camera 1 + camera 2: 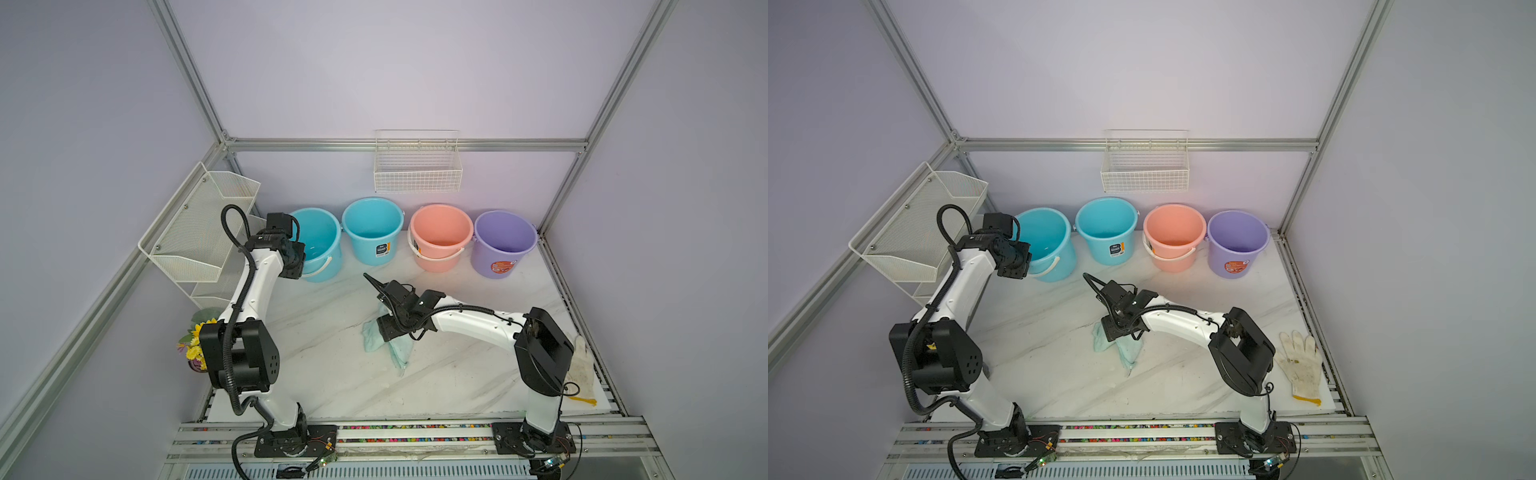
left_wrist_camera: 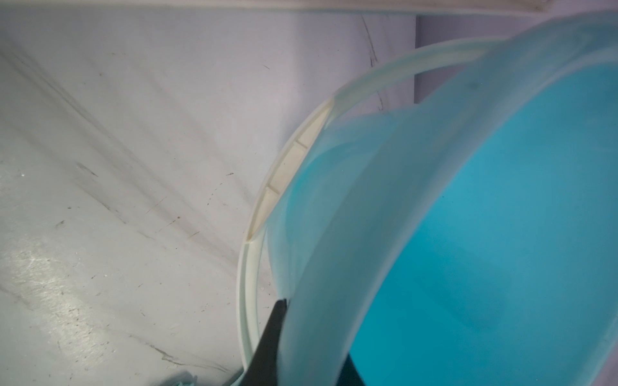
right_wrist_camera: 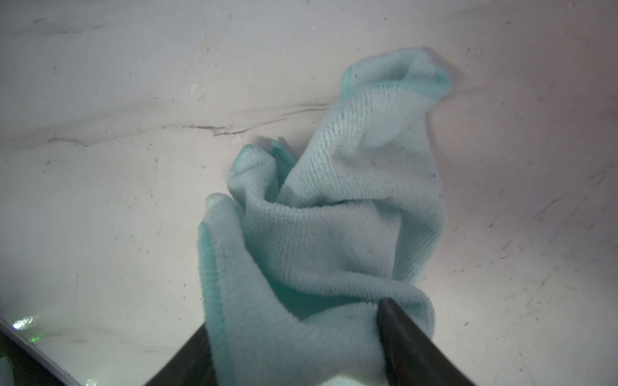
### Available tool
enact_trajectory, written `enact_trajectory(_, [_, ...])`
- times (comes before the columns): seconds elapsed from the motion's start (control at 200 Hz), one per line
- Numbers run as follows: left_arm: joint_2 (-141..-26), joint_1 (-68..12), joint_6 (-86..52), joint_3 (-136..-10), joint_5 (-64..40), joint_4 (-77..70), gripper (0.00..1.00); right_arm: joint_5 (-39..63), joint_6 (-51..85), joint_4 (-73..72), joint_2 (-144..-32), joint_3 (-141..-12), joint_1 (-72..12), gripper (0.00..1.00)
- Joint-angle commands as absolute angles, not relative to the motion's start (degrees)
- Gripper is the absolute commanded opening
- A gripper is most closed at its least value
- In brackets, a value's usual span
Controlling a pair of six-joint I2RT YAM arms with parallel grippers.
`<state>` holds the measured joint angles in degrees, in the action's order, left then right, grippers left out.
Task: Wipe the inside of the bucket with a cloth
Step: Pick up the cleaning item at the center of the board.
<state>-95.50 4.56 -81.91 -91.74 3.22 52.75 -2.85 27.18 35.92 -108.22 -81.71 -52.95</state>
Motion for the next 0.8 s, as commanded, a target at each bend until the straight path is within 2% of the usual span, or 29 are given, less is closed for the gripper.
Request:
enact_trajectory(0.0, [-90.2, 5.4, -80.8, -91.4, 2.9, 50.2, 0.00, -2.9, 29.7, 33.0, -107.5, -80.4, -53.4, 0.54])
enact_trajectory(0.11, [-88.1, 5.5, -75.8, -90.7, 1.7, 50.2, 0.00, -4.3, 29.7, 33.9, -105.8, -79.8, -53.4, 0.38])
enact_trajectory(0.26, [-86.0, 5.5, -68.4, -89.5, -2.2, 50.2, 0.00, -7.1, 29.3, 34.5, -101.5, -78.6, -53.4, 0.27])
enact_trajectory(0.42, [-83.2, 4.9, -59.9, -87.9, -4.6, 50.8, 0.00, -10.8, 27.7, 36.0, -96.6, -78.7, -53.4, 0.10])
enact_trajectory(0.66, [-78.5, 1.5, -47.5, -85.9, -3.7, 53.3, 0.00, -18.1, 23.7, 40.3, -89.1, -82.2, -53.4, 0.00])
enact_trajectory(0.795, [-77.3, -1.6, -42.8, -84.3, -4.3, 53.4, 0.00, -21.7, 20.4, 42.3, -84.5, -85.3, -53.4, 0.00])
